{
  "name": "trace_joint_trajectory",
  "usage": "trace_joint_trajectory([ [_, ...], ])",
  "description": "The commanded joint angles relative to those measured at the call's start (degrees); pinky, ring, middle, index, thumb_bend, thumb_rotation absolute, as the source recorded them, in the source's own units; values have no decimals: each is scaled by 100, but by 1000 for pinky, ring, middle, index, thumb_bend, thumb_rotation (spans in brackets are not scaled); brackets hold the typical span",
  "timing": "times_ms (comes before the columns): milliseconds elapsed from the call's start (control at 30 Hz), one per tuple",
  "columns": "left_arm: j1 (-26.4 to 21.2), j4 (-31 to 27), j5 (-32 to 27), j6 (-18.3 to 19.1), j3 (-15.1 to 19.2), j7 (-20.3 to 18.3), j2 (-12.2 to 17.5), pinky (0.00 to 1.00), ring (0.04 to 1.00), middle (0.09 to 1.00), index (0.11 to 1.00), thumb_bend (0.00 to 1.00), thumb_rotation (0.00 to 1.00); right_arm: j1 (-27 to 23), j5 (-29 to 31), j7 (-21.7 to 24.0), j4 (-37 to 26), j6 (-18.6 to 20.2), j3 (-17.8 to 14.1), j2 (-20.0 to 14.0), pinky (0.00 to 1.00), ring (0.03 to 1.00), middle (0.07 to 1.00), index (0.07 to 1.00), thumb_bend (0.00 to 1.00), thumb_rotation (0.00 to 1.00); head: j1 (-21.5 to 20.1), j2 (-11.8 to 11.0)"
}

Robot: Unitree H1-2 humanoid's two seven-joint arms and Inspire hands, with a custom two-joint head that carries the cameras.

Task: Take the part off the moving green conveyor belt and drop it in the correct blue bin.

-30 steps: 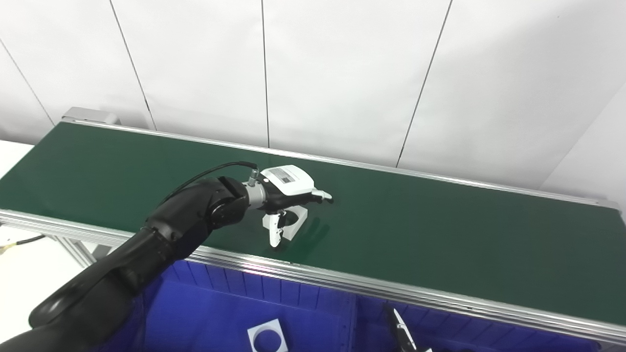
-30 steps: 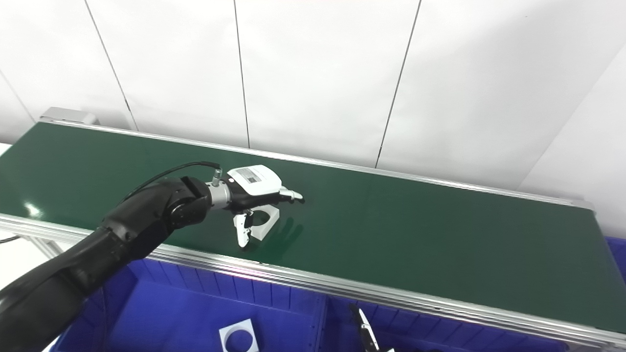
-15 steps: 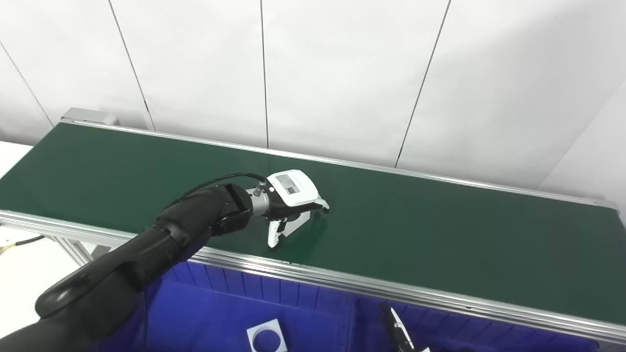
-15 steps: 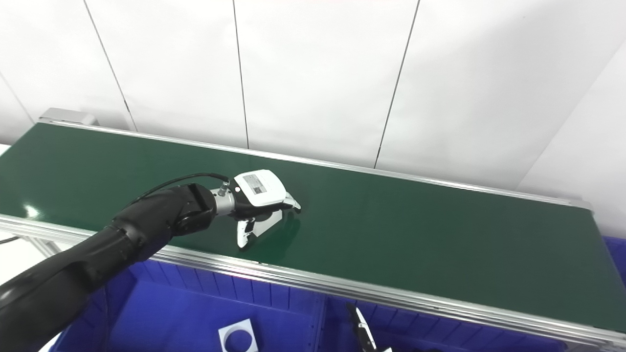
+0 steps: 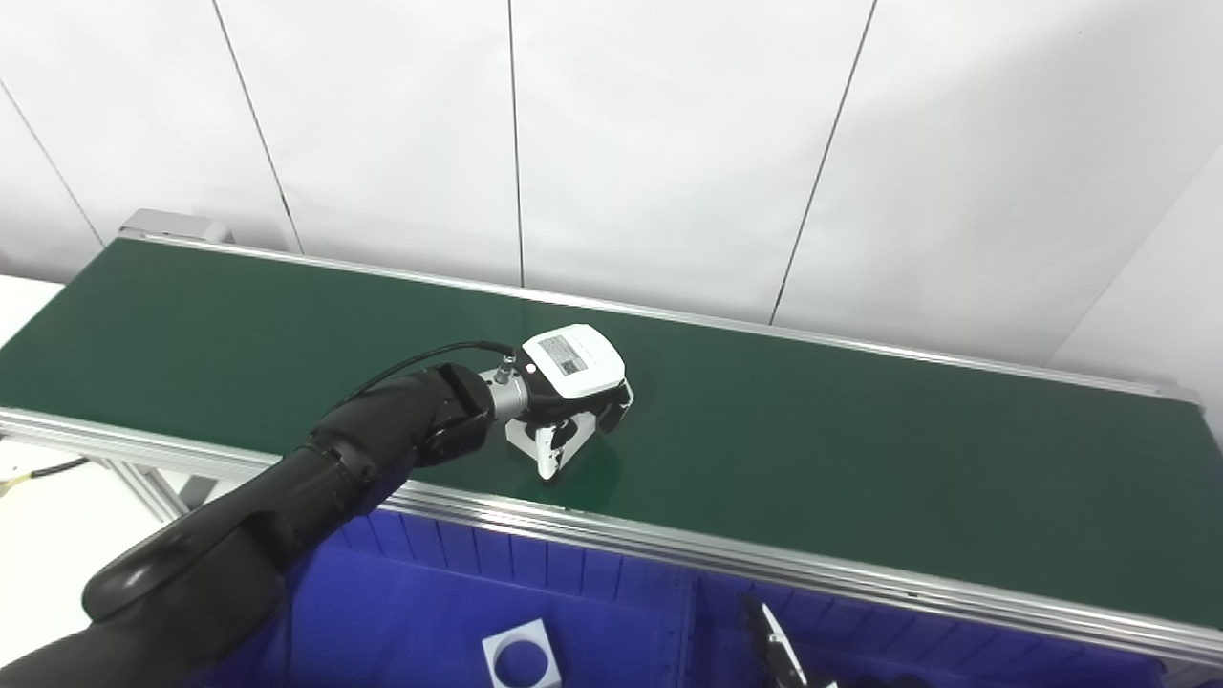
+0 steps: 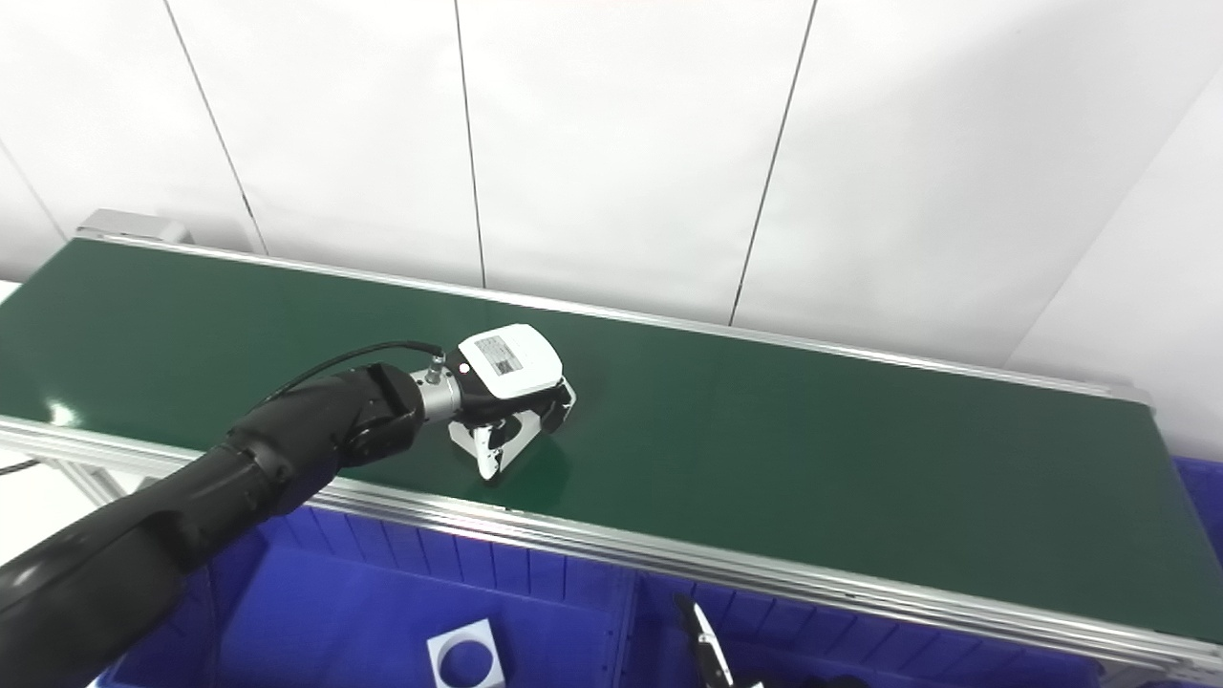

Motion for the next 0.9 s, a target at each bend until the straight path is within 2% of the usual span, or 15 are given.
trace_joint_trajectory([
  [0, -346, -62, -12, -11, 49, 170, 80, 352, 379, 477, 533, 499, 0, -41, -1, 24, -157, -274, -28, 41, 935, 949, 959, 945, 918, 974, 8, 4],
  [167, -375, -68, 8, -37, 29, 192, 96, 354, 385, 497, 525, 499, 0, -54, 12, 48, -151, -274, -27, 44, 933, 948, 958, 947, 901, 966, 9, 2],
  [300, -379, -270, -142, -41, 105, -95, 115, 408, 415, 526, 500, 499, 0, -44, 34, 92, -158, -274, -58, 58, 936, 944, 956, 944, 905, 961, 58, 38],
  [433, -330, -665, -348, -134, 266, -267, 155, 412, 425, 530, 492, 500, 0, -38, 41, 138, -177, -274, -104, 72, 930, 941, 958, 945, 912, 963, 130, 117],
  [533, -193, -1285, -704, -185, 498, -538, 239, 412, 431, 534, 484, 500, 0, -31, 33, 154, -201, -274, -127, 82, 932, 942, 959, 950, 923, 967, 140, 163],
  [567, -142, -1524, -840, -189, 586, -670, 277, 417, 432, 532, 484, 500, 0, -29, 27, 156, -225, -274, -130, 86, 931, 942, 959, 951, 922, 968, 123, 243],
  [667, 43, -2324, -1279, -50, 862, -1218, 394, 437, 433, 522, 492, 501, 0, -22, 12, 185, -297, -274, -134, 85, 931, 946, 960, 953, 914, 981, 121, 308],
  [700, 124, -2657, -1412, 46, 963, -1443, 450, 443, 435, 521, 492, 501, 0, -18, 21, 207, -330, -274, -141, 85, 931, 947, 960, 953, 914, 984, 126, 428],
  [733, 181, -2877, -1493, 109, 1040, -1606, 481, 437, 430, 516, 499, 501, 0, -14, 28, 225, -351, -274, -150, 88, 932, 948, 961, 954, 910, 984, 126, 428],
  [767, 221, -3033, -1551, 137, 1105, -1708, 508, 434, 428, 513, 503, 501, 0, -8, 31, 245, -384, -274, -160, 87, 932, 948, 961, 954, 908, 984, 123, 546],
  [800, 283, -3211, -1613, 165, 1168, -1815, 546, 425, 423, 511, 509, 501, 0, -4, 23, 244, -397, -274, -165, 86, 931, 949, 962, 956, 905, 986, 123, 546],
  [867, 391, -3547, -1718, 230, 1289, -2042, 626, 382, 401, 491, 532, 498, 0, 11, -4, 241, -456, -274, -176, 82, 923, 945, 960, 954, 894, 982, 70, 697],
])
